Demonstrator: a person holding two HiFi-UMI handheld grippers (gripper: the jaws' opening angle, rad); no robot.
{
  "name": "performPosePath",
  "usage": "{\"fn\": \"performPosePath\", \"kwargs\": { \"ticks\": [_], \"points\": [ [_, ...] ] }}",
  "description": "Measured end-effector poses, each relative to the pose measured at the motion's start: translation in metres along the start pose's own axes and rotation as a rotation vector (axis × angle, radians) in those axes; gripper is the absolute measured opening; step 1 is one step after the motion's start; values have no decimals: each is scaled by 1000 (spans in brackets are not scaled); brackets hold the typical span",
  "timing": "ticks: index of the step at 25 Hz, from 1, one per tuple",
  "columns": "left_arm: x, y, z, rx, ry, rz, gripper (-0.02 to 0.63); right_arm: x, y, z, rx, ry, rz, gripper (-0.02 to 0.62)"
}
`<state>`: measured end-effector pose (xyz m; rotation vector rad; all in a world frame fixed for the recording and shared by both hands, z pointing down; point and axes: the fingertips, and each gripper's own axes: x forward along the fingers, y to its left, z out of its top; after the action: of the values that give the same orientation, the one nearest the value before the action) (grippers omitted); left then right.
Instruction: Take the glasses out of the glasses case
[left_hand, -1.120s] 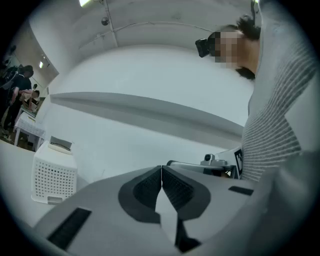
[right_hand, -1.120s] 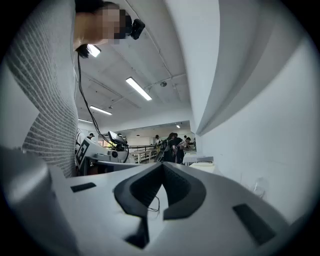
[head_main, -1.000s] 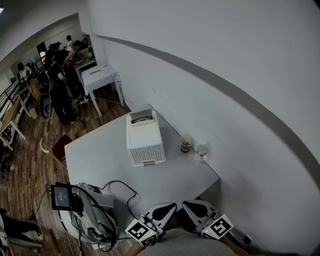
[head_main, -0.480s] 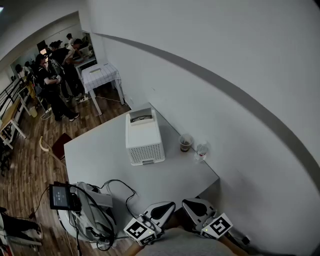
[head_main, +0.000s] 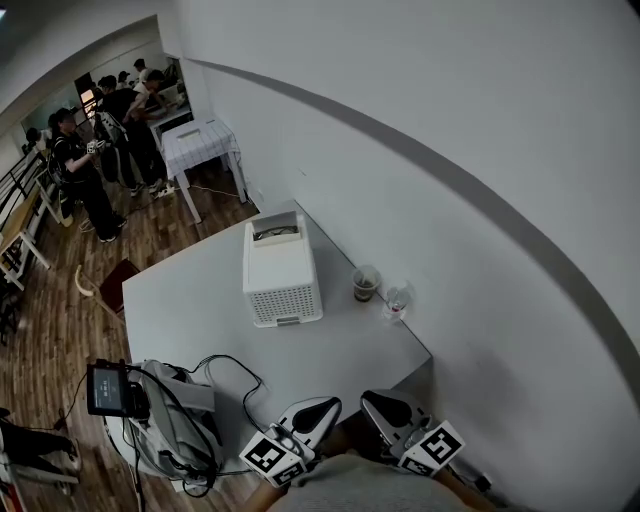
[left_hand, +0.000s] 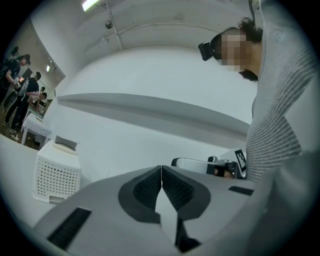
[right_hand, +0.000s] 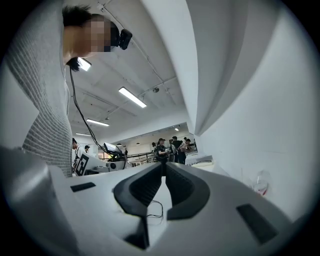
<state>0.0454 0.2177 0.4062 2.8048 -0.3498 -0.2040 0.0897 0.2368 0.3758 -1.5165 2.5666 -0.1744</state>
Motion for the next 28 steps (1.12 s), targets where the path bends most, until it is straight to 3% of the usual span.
{"fn": "performPosePath", "kwargs": {
  "ticks": [9,15,28],
  "points": [
    [11,14,3,33,-57,104,12,-4,-24,-6,-16,31,44,15],
    [22,30,3,15,-58,108,12,11,-37,-6,-9,28,52,15],
    [28,96,43,8,-92,108,12,98,-64,0,8,29,60,15]
  ]
}}
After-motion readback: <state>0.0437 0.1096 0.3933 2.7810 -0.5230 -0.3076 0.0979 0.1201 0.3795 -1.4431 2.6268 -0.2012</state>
